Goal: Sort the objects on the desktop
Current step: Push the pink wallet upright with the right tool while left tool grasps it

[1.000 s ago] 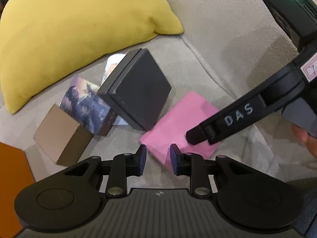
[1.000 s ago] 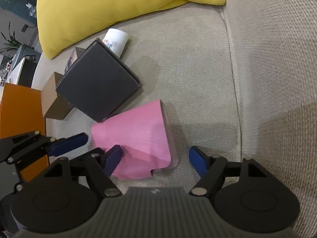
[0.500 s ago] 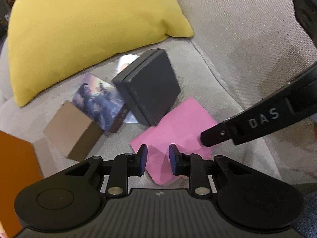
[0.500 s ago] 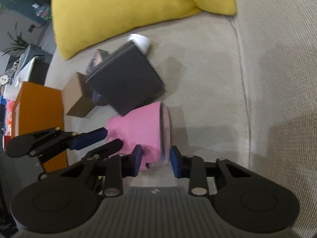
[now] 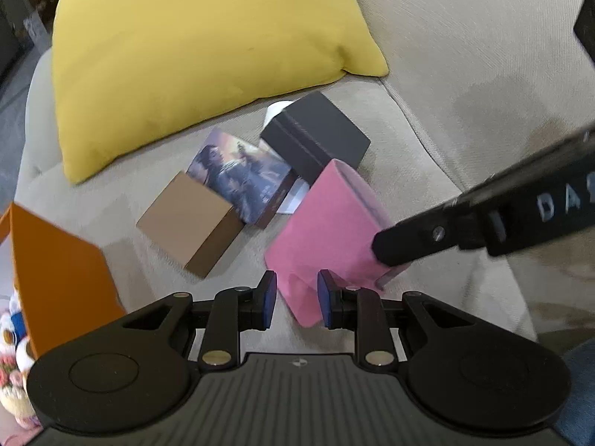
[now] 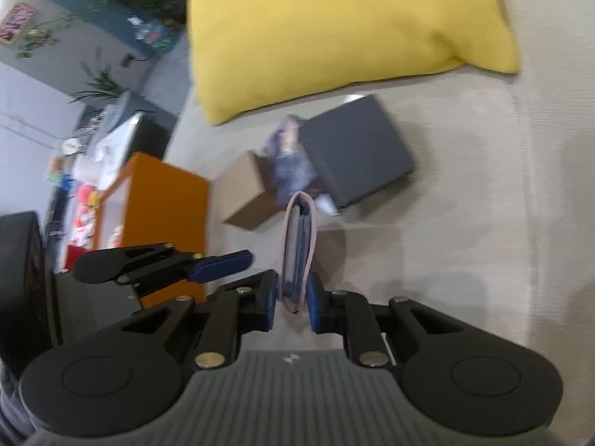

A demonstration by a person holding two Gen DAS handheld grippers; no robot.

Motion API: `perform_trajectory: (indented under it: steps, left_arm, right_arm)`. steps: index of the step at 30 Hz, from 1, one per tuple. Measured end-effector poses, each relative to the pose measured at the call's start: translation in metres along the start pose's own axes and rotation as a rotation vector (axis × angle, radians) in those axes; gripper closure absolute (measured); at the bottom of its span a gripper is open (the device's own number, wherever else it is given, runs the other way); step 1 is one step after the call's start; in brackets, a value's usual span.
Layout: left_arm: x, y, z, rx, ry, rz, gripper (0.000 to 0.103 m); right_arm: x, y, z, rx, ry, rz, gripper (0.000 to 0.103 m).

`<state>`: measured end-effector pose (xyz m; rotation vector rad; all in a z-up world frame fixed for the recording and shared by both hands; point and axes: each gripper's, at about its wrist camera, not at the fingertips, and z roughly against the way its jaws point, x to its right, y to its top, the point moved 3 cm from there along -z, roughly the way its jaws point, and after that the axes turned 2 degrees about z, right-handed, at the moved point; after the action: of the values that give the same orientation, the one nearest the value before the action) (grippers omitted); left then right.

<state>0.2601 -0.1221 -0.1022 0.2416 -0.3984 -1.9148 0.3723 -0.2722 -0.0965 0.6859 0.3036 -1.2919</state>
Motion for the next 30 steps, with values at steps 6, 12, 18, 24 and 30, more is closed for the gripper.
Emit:
perform_trajectory:
  steps: [6, 12, 18, 24, 30]
  left_arm:
    - [-0.034, -0.003, 0.026, 0.0, 0.001, 0.067, 0.076]
    - [-0.053, 0.01, 0.043, 0.026, -0.058, 0.162, 0.073]
    - [-0.048, 0.018, 0.039, 0.009, -0.146, 0.211, 0.054]
    - [-0.041, 0.018, 0.025, -0.019, -0.181, 0.236, 0.053]
    - [-0.034, 0.02, 0.022, -0.039, -0.189, 0.234, 0.053]
  right_arm:
    - [-0.024, -0.002, -0.01, 0.014, 0.009, 0.09, 0.083]
    - [-0.043, -0.005, -0.022, 0.011, -0.005, 0.199, 0.081]
    - [-0.059, -0.005, -0.032, 0.011, -0.049, 0.276, 0.08]
    - [-0.066, -0.005, -0.037, 0.006, -0.085, 0.308, 0.074]
    - [-0.069, -0.007, -0.042, -0.001, -0.143, 0.349, 0.071]
